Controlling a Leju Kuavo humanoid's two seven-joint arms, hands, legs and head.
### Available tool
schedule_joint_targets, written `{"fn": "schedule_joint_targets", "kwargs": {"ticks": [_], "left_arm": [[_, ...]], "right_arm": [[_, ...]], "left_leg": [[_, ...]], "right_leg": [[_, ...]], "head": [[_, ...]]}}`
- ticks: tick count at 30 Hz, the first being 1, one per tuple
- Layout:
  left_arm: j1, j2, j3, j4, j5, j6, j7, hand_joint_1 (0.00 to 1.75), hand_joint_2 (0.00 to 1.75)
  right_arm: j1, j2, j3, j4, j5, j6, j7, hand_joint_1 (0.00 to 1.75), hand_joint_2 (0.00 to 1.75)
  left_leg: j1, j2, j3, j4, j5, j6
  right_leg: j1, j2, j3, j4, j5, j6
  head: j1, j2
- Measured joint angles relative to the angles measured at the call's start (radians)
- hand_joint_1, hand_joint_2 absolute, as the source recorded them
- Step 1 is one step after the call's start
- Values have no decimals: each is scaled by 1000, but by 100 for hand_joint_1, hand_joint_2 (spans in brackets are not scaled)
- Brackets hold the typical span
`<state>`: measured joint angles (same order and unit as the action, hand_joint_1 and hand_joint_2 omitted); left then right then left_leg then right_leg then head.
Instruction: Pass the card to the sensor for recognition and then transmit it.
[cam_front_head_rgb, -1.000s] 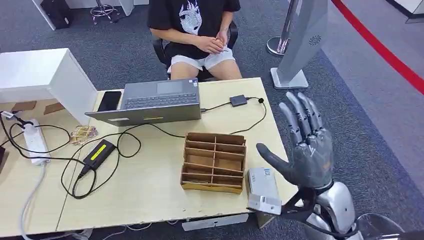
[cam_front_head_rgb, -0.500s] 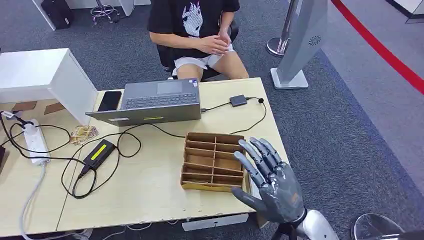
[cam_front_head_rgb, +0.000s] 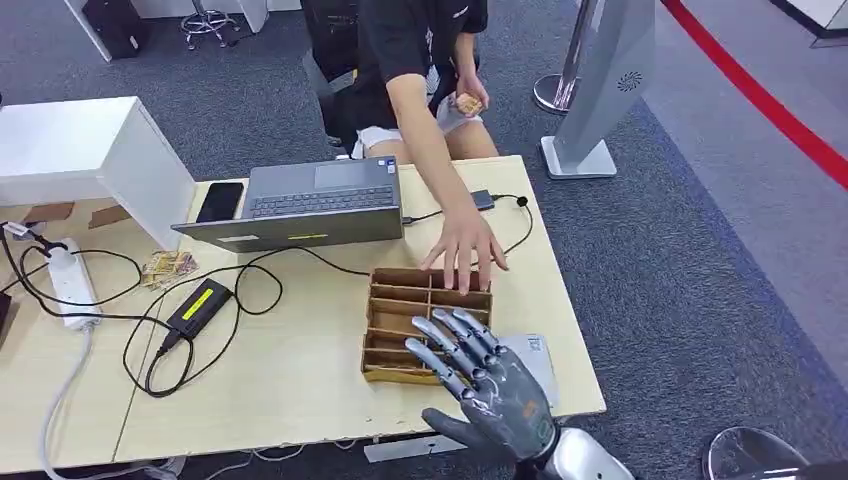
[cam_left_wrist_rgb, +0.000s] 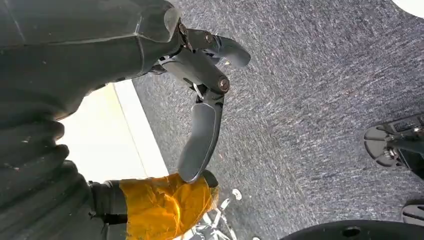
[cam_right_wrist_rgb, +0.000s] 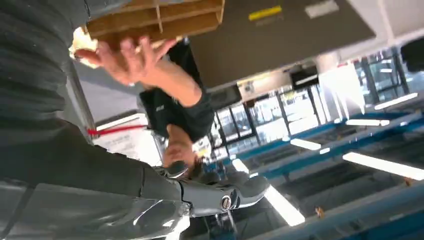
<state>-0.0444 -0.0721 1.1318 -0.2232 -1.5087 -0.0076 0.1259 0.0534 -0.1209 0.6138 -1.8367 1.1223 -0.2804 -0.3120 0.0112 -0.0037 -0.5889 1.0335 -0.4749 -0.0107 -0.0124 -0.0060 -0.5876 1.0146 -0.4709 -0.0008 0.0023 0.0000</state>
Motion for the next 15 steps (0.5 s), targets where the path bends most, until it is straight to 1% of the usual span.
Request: {"fn": "schedule_joint_targets", "kwargs": {"ticks": [5, 10, 15], "left_arm": [[0, 0, 0, 0, -5, -3, -3, 0, 175], [0, 0, 0, 0, -9, -3, -4, 0, 175], [-1, 1, 0, 0, -11, -7, -5, 0, 175]], "right_arm": [[-27, 5, 42, 59, -16, 27, 39, 0, 175], [-42, 9, 72, 98, -16, 40, 43, 0, 175], [-67, 26, 101, 132, 10, 47, 61, 0, 175]], "left_leg": [[0, 0, 0, 0, 0, 0], [0, 0, 0, 0, 0, 0], [0, 0, 0, 0, 0, 0]], "right_leg": [[0, 0, 0, 0, 0, 0], [0, 0, 0, 0, 0, 0], [0, 0, 0, 0, 0, 0]], "head": [[0, 0], [0, 0], [0, 0]]}}
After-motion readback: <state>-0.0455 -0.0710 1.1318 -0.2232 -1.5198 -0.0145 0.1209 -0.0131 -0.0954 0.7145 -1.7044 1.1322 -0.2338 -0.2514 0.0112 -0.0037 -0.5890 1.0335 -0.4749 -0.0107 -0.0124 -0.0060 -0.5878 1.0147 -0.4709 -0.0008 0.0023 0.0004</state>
